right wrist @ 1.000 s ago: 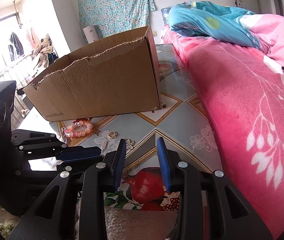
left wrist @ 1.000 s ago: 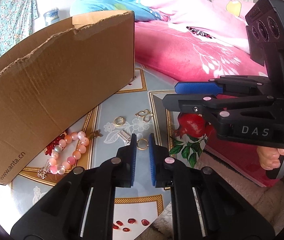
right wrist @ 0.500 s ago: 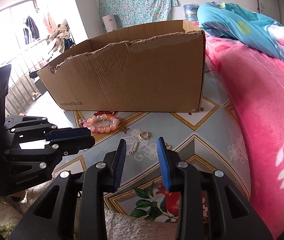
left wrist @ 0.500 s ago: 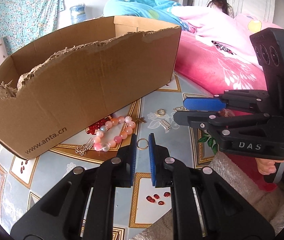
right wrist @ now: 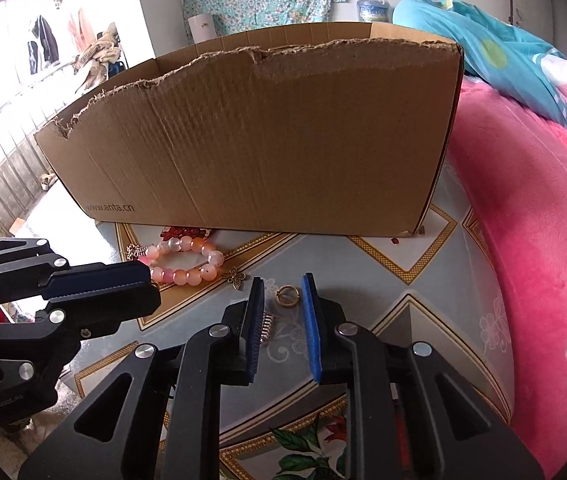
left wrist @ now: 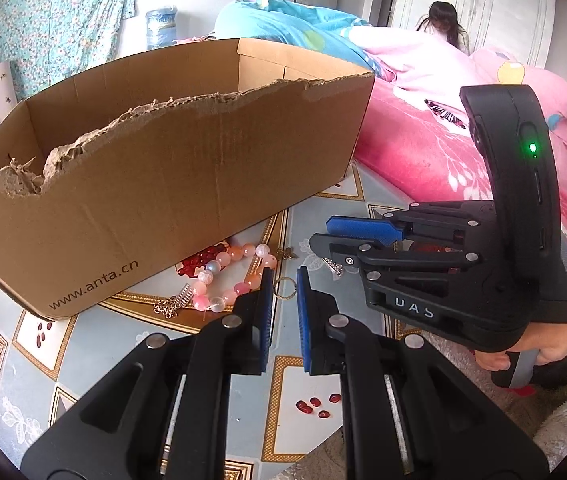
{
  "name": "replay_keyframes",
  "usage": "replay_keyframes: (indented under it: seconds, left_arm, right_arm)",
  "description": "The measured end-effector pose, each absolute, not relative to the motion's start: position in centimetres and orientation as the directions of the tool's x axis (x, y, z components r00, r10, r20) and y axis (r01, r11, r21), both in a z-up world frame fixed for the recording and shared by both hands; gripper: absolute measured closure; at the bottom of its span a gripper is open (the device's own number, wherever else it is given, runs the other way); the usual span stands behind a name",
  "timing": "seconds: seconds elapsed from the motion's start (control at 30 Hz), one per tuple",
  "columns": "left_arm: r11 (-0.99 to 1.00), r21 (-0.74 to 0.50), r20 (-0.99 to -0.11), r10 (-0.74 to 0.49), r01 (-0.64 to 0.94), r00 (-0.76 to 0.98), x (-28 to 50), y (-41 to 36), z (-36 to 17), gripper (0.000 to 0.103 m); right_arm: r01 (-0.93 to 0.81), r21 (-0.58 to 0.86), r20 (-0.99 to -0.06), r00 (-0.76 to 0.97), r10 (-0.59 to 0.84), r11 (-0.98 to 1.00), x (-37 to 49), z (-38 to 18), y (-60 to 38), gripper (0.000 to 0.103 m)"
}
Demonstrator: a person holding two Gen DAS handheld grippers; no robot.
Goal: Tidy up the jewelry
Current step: 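Lower the left gripper onto a small gold ring and close on it, then lift the gold ring with the left gripper and carry it over the box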
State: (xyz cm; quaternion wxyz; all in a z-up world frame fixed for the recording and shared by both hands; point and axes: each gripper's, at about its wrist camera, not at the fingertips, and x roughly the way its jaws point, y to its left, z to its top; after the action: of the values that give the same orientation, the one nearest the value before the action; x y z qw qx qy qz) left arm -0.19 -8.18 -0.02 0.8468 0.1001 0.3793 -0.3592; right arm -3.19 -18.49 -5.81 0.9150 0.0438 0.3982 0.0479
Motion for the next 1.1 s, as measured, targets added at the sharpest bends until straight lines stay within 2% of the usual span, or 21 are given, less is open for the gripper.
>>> replay_keyframes:
  seconds: [0.23,0.3,0.67,0.9,1.1]
  left_arm:
    - [0.720,-0.111,-0.702,-0.545,0.686,0.459,-0.2,-7.8,0.2,0.092]
    - [0.720,-0.110,-0.698,-0.547,0.685,0.462,-0.2,-7.6,0.3,0.092]
    - [0.728,-0.101,-0.678,-0.549,0.678,0.489,-0.9,-6.9,1.1,0.092]
    - [0.734,-0.097,-0.648,-0.559,0.672,0.517,-1.9,-5.9,2.6,0.092]
    - [0.731,-0.104,-0.589,-0.592,0.675,0.550,-2.3,-4.7,6.0,0.092]
  right_arm:
    - [-0.025,0.085,-0.732,0.677,0.079,0.996,-3.2,-5.9,-17.5,0.085]
    - [-0.018,0.080,-0.736,0.673,0.071,0.997,-3.2,-5.9,-17.4,0.091]
    - [-0.013,0.115,-0.726,0.681,0.093,0.993,-3.0,-5.3,-18.2,0.093]
    - [-0.022,0.107,-0.685,0.723,0.090,0.994,-4.7,-3.2,-18.1,0.093]
    - [-0.042,0.109,-0.621,0.778,0.101,0.993,-6.8,-0.1,-18.0,0.093]
